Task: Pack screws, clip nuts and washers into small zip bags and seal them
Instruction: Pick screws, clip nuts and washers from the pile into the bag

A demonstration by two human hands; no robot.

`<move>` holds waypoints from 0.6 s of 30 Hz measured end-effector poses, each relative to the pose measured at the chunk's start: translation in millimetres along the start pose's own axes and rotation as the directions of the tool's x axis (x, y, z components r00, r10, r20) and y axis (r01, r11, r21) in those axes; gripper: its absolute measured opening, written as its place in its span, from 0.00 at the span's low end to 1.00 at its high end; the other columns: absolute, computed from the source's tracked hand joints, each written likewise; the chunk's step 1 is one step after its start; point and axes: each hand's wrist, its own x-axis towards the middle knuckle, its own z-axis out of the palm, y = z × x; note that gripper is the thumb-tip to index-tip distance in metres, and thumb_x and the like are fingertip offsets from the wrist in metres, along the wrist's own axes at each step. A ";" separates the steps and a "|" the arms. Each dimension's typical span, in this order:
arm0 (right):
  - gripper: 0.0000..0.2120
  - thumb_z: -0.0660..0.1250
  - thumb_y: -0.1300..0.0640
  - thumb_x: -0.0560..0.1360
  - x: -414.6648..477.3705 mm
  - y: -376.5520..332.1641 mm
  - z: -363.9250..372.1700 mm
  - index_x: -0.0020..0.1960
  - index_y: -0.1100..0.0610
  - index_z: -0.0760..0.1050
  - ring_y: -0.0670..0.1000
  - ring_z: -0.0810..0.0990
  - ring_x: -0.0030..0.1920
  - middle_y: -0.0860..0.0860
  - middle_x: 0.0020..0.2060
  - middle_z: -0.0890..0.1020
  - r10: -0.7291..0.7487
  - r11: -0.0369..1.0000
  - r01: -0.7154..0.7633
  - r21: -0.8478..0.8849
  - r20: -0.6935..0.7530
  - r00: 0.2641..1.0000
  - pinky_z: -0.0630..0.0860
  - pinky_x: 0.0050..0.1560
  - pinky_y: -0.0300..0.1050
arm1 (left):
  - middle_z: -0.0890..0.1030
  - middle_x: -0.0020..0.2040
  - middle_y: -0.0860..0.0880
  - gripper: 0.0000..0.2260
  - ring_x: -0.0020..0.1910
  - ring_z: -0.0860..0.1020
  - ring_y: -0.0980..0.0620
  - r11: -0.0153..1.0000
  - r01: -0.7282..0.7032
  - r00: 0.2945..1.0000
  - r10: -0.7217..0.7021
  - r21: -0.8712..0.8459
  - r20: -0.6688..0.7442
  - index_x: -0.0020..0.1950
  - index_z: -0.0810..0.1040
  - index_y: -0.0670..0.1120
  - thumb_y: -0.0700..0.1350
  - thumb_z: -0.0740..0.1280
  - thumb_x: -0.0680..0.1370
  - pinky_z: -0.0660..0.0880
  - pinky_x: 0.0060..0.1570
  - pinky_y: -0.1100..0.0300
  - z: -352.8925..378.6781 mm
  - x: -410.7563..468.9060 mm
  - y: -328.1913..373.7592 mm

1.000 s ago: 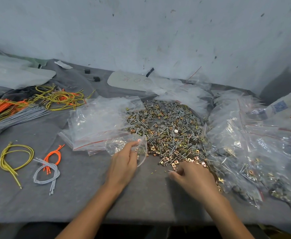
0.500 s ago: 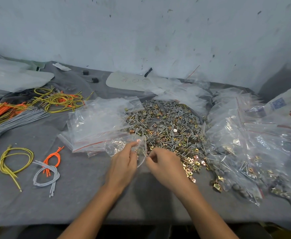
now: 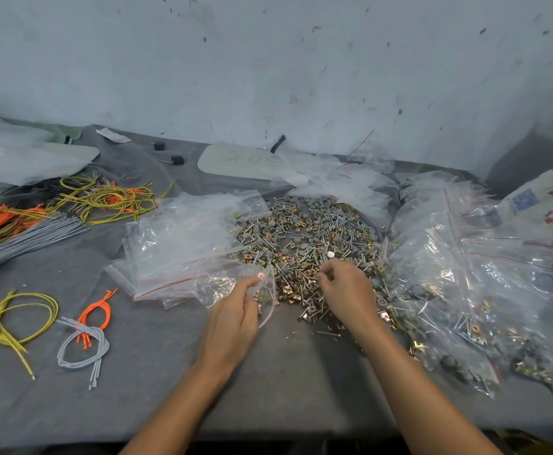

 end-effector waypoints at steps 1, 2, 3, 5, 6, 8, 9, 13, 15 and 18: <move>0.05 0.67 0.52 0.80 6.2 5.2 2.0 0.47 0.51 0.78 0.48 0.78 0.46 0.47 0.46 0.79 0.016 1.000 -0.017 -0.009 -0.015 1.000 0.76 0.47 0.48 | 0.82 0.38 0.54 0.17 0.39 0.78 0.60 1.000 0.002 1.000 -0.002 -0.005 0.005 0.66 0.76 0.56 0.49 0.56 0.80 0.72 0.39 0.60 -0.2 -0.2 0.2; 0.06 0.68 0.50 0.80 11.4 9.4 4.3 0.48 0.52 0.78 0.50 0.78 0.47 0.48 0.46 0.79 0.029 1.000 -0.030 -0.010 -0.033 0.999 0.74 0.48 0.48 | 0.82 0.37 0.54 0.17 0.39 0.78 0.59 1.000 0.004 1.000 -0.004 -0.008 0.009 0.65 0.76 0.57 0.49 0.56 0.80 0.73 0.39 0.59 -0.5 -0.4 0.5; 0.08 0.68 0.48 0.79 15.2 12.5 6.5 0.48 0.53 0.78 0.50 0.77 0.48 0.48 0.46 0.79 0.036 0.999 -0.037 -0.018 -0.047 0.998 0.73 0.48 0.48 | 0.81 0.36 0.54 0.16 0.38 0.78 0.58 1.000 0.004 1.000 -0.004 -0.008 0.009 0.65 0.76 0.57 0.49 0.56 0.80 0.73 0.38 0.59 -0.6 -0.3 0.9; 0.13 0.69 0.44 0.78 20.2 15.6 9.8 0.48 0.54 0.79 0.51 0.76 0.50 0.48 0.46 0.77 0.034 0.996 -0.037 -0.078 -0.031 0.999 0.73 0.50 0.48 | 0.80 0.34 0.55 0.16 0.37 0.78 0.58 1.000 -0.001 1.000 0.001 0.000 0.008 0.65 0.75 0.58 0.48 0.56 0.80 0.71 0.36 0.63 -0.5 -0.1 1.0; 0.14 0.70 0.43 0.78 21.5 16.3 10.6 0.48 0.54 0.79 0.51 0.76 0.51 0.48 0.46 0.76 0.029 0.993 -0.029 -0.112 -0.006 1.000 0.74 0.53 0.49 | 0.80 0.34 0.55 0.16 0.37 0.78 0.59 1.000 -0.003 1.000 0.003 0.004 0.009 0.65 0.75 0.58 0.48 0.56 0.80 0.70 0.36 0.65 -0.3 -0.2 1.1; 0.12 0.70 0.44 0.78 22.6 15.5 11.3 0.45 0.53 0.79 0.52 0.78 0.50 0.47 0.45 0.79 0.013 0.991 -0.008 -0.133 0.035 0.999 0.77 0.56 0.52 | 0.80 0.34 0.56 0.15 0.37 0.78 0.60 1.000 -0.002 1.000 0.002 0.010 0.012 0.65 0.75 0.58 0.48 0.56 0.80 0.69 0.36 0.67 -0.1 -0.2 0.7; 0.10 0.70 0.46 0.78 22.5 14.6 11.1 0.44 0.52 0.79 0.52 0.79 0.50 0.48 0.44 0.80 0.007 0.992 -0.001 -0.127 0.045 0.999 0.78 0.56 0.54 | 0.80 0.35 0.56 0.15 0.37 0.78 0.60 1.000 -0.001 1.000 0.001 0.013 0.014 0.65 0.75 0.59 0.48 0.56 0.80 0.70 0.36 0.67 0.0 -0.1 0.5; 0.06 0.69 0.53 0.79 20.8 15.8 9.3 0.44 0.53 0.80 0.52 0.79 0.48 0.48 0.43 0.81 -0.032 0.991 0.035 -0.126 0.030 0.999 0.78 0.53 0.53 | 0.82 0.38 0.55 0.15 0.40 0.78 0.60 1.000 0.000 1.000 -0.001 0.024 0.012 0.65 0.74 0.59 0.50 0.56 0.80 0.72 0.37 0.61 0.7 0.7 -0.4; 0.06 0.67 0.55 0.80 18.9 16.5 7.9 0.45 0.54 0.79 0.52 0.79 0.47 0.49 0.43 0.81 -0.056 0.991 0.056 -0.121 0.005 0.998 0.77 0.51 0.52 | 0.82 0.40 0.55 0.15 0.41 0.78 0.60 1.000 0.001 1.000 -0.001 0.024 0.009 0.65 0.74 0.59 0.50 0.56 0.80 0.73 0.39 0.58 0.9 0.5 -0.9; 0.06 0.65 0.55 0.81 13.0 11.9 1.8 0.46 0.53 0.77 0.49 0.78 0.44 0.47 0.41 0.79 -0.060 0.998 0.059 -0.022 -0.020 0.998 0.76 0.48 0.49 | 0.81 0.36 0.55 0.15 0.38 0.78 0.59 1.000 -0.001 1.000 0.001 0.022 0.010 0.65 0.74 0.60 0.50 0.56 0.81 0.71 0.36 0.60 1.6 0.4 -1.7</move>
